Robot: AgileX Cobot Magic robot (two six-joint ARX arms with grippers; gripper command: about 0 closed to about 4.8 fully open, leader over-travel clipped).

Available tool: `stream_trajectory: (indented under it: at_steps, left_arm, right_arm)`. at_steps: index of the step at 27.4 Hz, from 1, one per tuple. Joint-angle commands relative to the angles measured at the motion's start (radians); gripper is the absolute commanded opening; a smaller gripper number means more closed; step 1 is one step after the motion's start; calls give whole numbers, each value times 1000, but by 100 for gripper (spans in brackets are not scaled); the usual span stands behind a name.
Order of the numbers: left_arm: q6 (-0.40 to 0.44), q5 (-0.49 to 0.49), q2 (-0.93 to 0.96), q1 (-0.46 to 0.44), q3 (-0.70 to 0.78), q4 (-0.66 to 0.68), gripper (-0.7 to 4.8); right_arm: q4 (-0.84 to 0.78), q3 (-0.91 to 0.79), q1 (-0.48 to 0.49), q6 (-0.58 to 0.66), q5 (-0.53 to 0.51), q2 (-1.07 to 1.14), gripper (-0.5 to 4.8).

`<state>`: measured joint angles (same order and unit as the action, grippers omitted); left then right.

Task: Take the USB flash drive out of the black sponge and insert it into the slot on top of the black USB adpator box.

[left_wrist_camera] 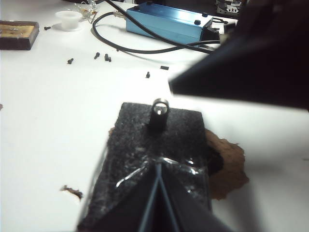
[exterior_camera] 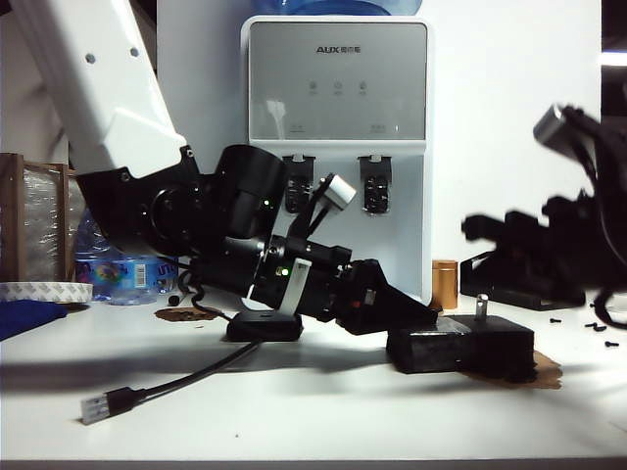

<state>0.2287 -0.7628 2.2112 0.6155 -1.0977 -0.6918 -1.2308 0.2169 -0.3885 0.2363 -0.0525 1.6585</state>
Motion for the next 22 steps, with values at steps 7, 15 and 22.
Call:
stream_trajectory:
  at_steps: [7, 15, 22]
  left_arm:
    - [6, 23, 12, -2, 6, 47, -5]
    - [6, 23, 12, -2, 6, 47, -5]
    - [6, 23, 12, -3, 6, 47, -5]
  right_arm:
    - [-143, 0, -2, 52, -47, -108, -2]
    - [-136, 4, 14, 51, -45, -316, -2]
    - [171, 90, 17, -17, -44, -466, -2]
